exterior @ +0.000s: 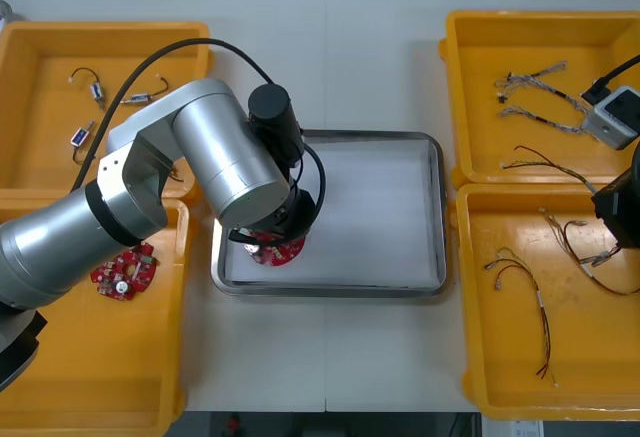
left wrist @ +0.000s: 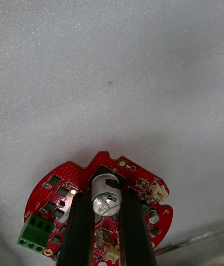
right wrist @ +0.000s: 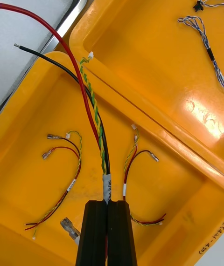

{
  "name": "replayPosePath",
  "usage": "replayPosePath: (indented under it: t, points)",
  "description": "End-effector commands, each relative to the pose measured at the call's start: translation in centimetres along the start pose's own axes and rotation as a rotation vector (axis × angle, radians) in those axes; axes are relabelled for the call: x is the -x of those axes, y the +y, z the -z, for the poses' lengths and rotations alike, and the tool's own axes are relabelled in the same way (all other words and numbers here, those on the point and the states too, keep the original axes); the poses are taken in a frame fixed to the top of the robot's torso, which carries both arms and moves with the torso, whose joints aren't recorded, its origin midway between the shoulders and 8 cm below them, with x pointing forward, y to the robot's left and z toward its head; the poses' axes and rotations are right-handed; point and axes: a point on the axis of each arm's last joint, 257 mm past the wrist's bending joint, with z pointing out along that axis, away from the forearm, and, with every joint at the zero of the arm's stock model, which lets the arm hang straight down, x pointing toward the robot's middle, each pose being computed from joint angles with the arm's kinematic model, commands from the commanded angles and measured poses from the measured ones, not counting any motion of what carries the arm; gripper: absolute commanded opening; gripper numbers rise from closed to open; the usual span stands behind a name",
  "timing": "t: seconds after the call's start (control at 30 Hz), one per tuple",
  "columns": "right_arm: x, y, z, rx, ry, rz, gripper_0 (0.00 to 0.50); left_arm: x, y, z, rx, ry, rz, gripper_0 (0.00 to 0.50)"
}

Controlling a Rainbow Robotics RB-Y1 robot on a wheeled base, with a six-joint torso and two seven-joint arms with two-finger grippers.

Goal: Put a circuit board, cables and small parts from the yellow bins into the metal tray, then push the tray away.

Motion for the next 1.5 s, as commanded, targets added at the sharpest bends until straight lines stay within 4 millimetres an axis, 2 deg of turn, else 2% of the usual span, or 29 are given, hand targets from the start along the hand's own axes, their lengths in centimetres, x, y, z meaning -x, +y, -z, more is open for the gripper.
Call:
replayPosePath:
  t: [0.03, 0.3, 0.57, 0.67, 1.03, 1.23, 1.5]
  points:
    - [0.9, 0.7, 0.3, 0.001, -0.021, 0.034, 0.000, 0.0, 1.0, -0.1, 0.018, -0.019, 0.074, 0.497]
    - [0.9, 0.6, 0.3, -0.002, -0.021, 0.033, 0.000, 0.9, 0.8, 0.5, 0.010, -0.051, 0.092, 0.500]
    - [0.9, 0.8, 0.3, 0.003, -0.022, 0.038, 0.000, 2.0, 1.6, 4.1, 0.029, -0.084, 0.107, 0.500]
    - [0.9, 0.8, 0.3, 0.004, -0.022, 0.039, 0.000, 2.3, 2.7, 6.1, 0.049, -0.097, 0.111, 0.500]
    - [1.0, 1.0, 0.3, 0.013, -0.023, 0.040, 0.000, 2.5, 5.6, 8.5, 0.095, -0.109, 0.134, 0.500]
    - [1.2, 1.1, 0.5, 0.012, -0.031, 0.053, 0.000, 3.7, 7.3, 11.1, 0.064, -0.134, 0.157, 0.500]
    - [3.3, 3.1, 1.1, 0.057, -0.057, 0.153, 0.000, 4.4, 11.8, 15.1, 0.052, -0.134, 0.122, 0.500]
